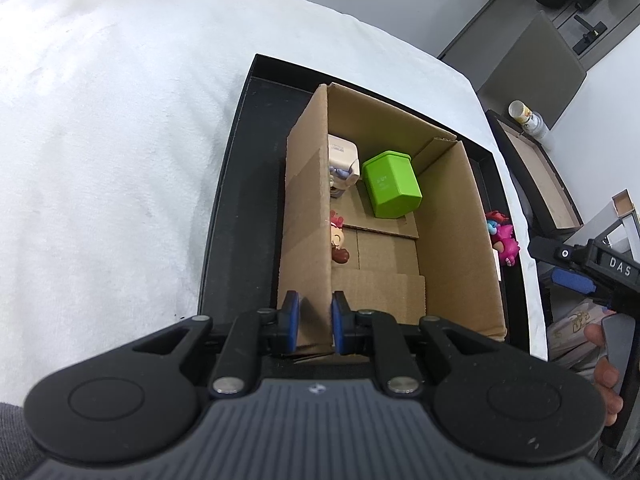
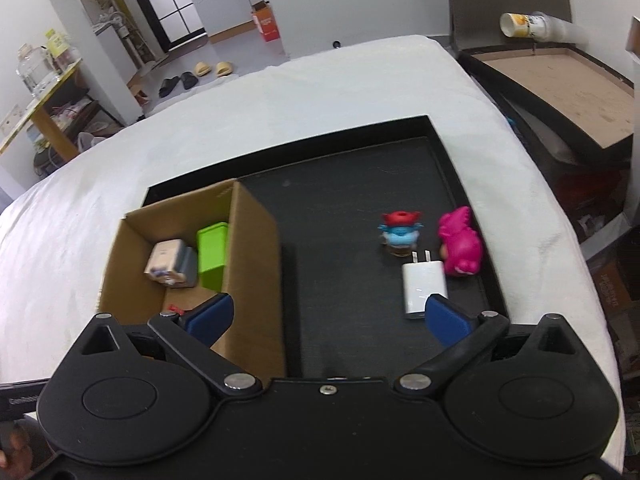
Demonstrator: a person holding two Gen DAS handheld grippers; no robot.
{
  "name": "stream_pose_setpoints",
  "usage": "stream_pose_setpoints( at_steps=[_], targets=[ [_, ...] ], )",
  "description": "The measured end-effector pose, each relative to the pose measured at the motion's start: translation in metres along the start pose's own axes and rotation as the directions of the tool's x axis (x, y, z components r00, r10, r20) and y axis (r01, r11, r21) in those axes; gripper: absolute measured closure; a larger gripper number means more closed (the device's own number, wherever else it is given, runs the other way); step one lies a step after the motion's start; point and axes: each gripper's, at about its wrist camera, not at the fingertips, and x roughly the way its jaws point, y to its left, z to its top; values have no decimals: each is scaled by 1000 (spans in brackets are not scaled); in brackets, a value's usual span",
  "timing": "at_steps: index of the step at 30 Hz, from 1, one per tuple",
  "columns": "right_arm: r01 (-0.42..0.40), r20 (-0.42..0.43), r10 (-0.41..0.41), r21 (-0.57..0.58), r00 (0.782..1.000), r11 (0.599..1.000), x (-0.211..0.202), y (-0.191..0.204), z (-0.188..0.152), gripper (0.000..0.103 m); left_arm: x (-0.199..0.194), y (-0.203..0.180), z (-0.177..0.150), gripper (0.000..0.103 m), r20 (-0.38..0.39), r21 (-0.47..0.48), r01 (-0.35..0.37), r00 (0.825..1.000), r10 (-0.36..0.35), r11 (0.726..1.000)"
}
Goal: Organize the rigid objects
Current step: 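Open the right gripper and move it to the white USB charger, then close the right gripper on the white USB charger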
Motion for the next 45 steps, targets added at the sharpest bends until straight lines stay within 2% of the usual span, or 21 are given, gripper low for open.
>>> stream_pose_setpoints(
  at_steps=[8, 11, 18, 26, 28, 32, 39, 45],
  targets=[
    [31, 5, -31, 28, 1000, 999, 2, -20, 0, 0, 3, -1, 1, 87, -9, 7, -7, 1000, 7, 1000],
    [20, 17, -21, 54, 1000, 998, 3, -29, -2, 0, 3, -1, 1, 87, -11, 7, -6, 1000, 6, 1000],
    [47, -2, -47, 75, 999, 996, 9, -43, -2, 0, 4, -1, 1, 87, -12, 8, -9, 1000, 9, 1000],
    [-5, 11, 3, 155, 1000, 988, 15, -65, -3, 0, 7, -1, 1, 87, -17, 7, -15, 1000, 15, 1000],
    [17, 9, -18, 158, 1000, 987, 19, -68, -2, 1, 7, -1, 1, 87, -17, 7, -14, 1000, 15, 1000],
    [18, -21, -15, 151, 1000, 988, 32, -71, 0, 19, 9, 0, 2, 86, -21, 6, -13, 1000, 14, 1000],
    [65, -87, -55, 106, 995, 992, 59, -67, 2, 37, 10, 1, 3, 86, -24, 2, -10, 1000, 10, 1000],
    [109, -127, -101, 58, 987, 992, 78, -62, 2, 41, 11, 1, 3, 86, -26, 1, -10, 1000, 10, 1000]
  ],
)
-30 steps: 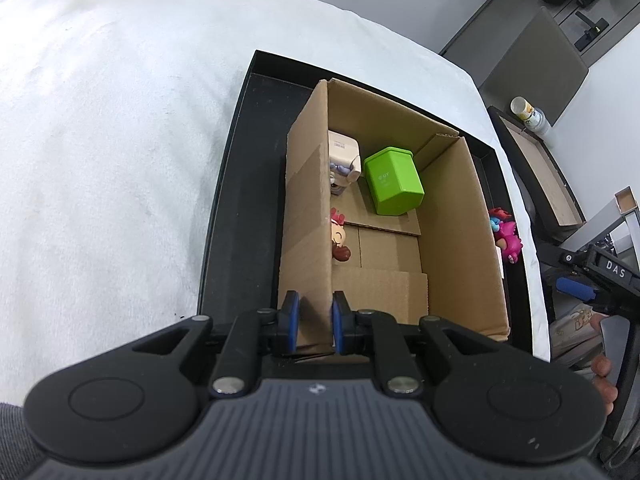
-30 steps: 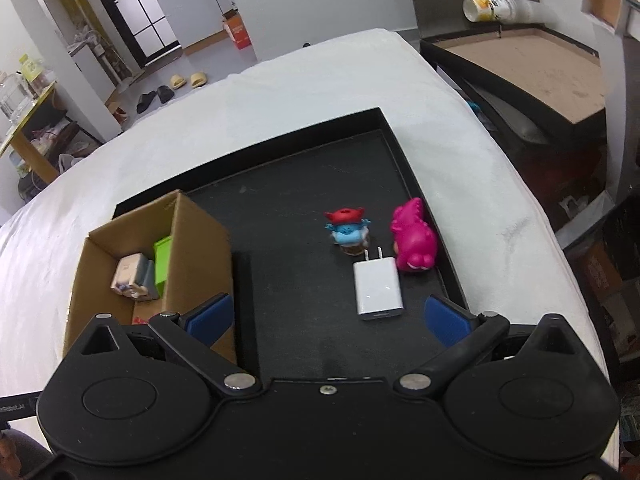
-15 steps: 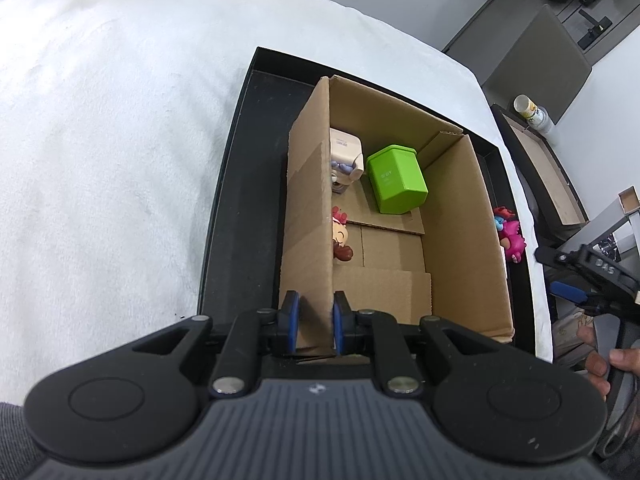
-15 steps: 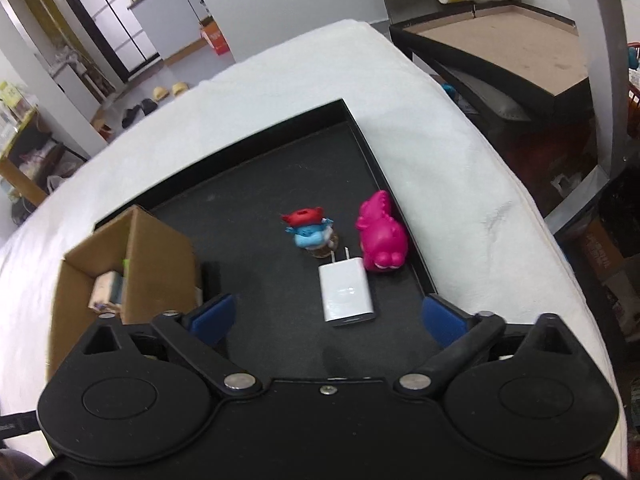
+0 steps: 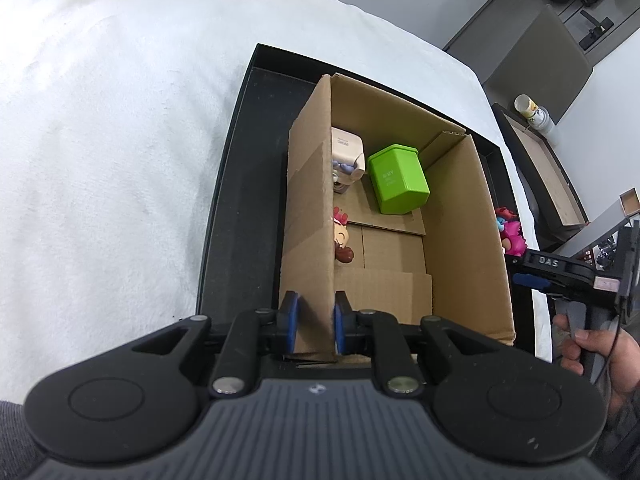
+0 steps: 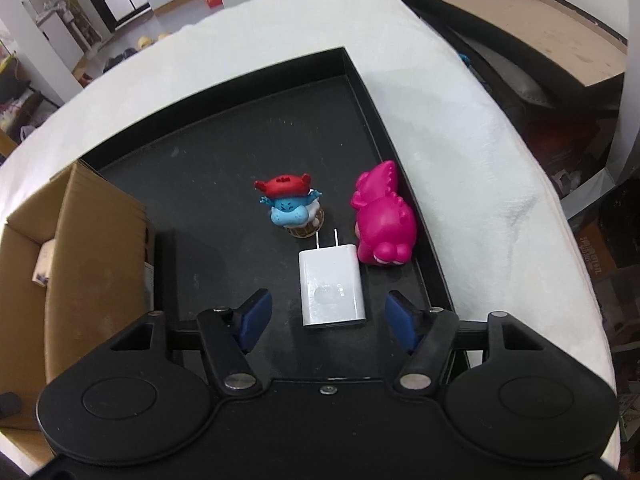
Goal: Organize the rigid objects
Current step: 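Close the right gripper on the white USB charger, then carry the charger into the cardboard box and release it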
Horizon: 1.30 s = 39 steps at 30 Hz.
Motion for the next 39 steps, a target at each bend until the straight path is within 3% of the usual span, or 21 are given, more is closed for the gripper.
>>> stream_pose_setpoints(
  at_steps=[7, 11, 19, 39],
  targets=[
    [23, -27, -24, -40, 999, 999, 13, 7, 2, 49, 1, -1, 0, 86, 1, 3, -6, 1000, 6, 1000],
    [43, -38, -45, -61, 998, 997, 17, 9, 1, 66, 1, -2, 0, 86, 2, 2, -9, 1000, 9, 1000],
    [-5, -35, 3, -45, 999, 999, -3, 9, -5, 67, 0, -2, 0, 86, 5, 2, -11, 1000, 11, 1000],
    [-72, 65, 75, -48, 995, 996, -64, 23, -1, 67, -11, -2, -3, 87, 42, 6, -7, 999, 7, 1000]
  ],
)
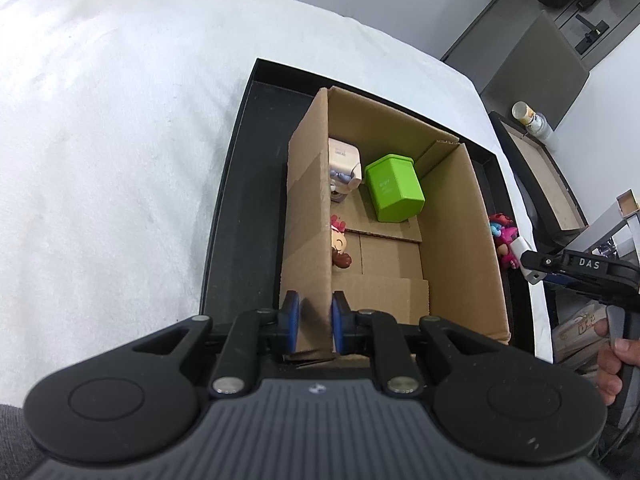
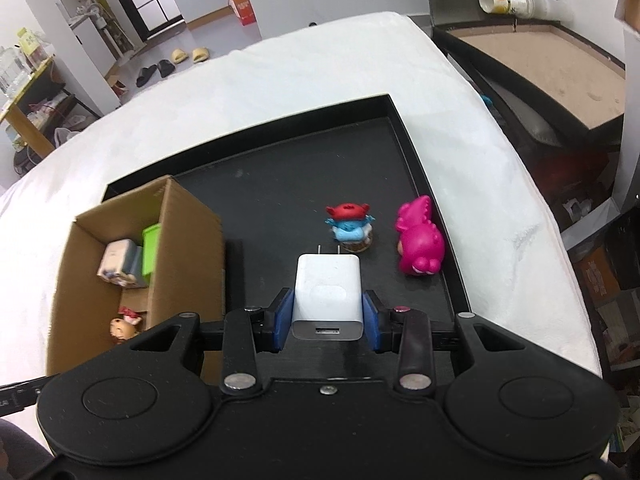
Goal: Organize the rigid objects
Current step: 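Carry the charger into the cardboard box and release it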
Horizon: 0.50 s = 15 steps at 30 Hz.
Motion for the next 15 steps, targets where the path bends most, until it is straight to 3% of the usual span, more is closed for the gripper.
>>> stream_pose_setpoints(
  at_steps=[15],
  targets=[
    [-67, 54, 70, -55, 996, 996, -34, 41, 7, 67, -4, -2, -1, 92, 23, 11, 14, 1000, -14, 1000]
  ],
)
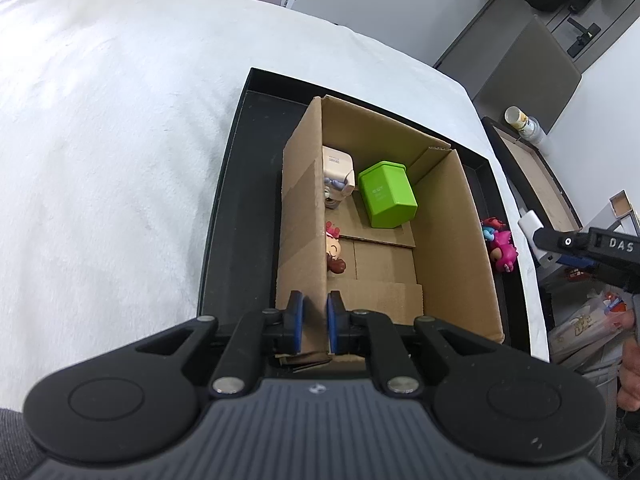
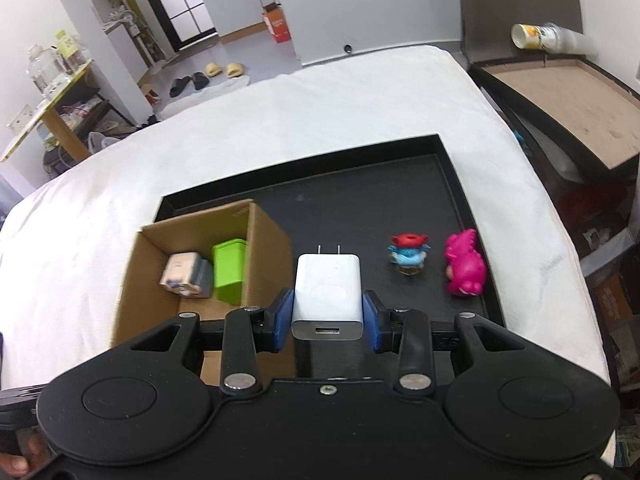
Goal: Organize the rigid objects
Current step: 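Carry the charger into the cardboard box and release it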
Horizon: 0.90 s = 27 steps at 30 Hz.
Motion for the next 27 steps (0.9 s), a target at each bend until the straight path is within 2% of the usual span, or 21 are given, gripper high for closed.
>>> stream_pose_setpoints(
  at_steps=[9, 17, 27],
  targets=[
    [-41, 8, 41, -37, 999, 998, -4, 29, 4, 67, 1, 2, 1, 92, -2, -6, 13, 1000, -13, 1000],
    [-116, -15, 115, -43, 993, 992, 0, 55, 5, 67, 1, 6, 1, 92, -5, -16, 31, 1000, -31, 999],
    [-127, -68, 122, -84, 990, 988, 21, 92, -2, 67, 2, 10, 2, 91, -7, -25, 49, 999, -49, 998]
  ],
)
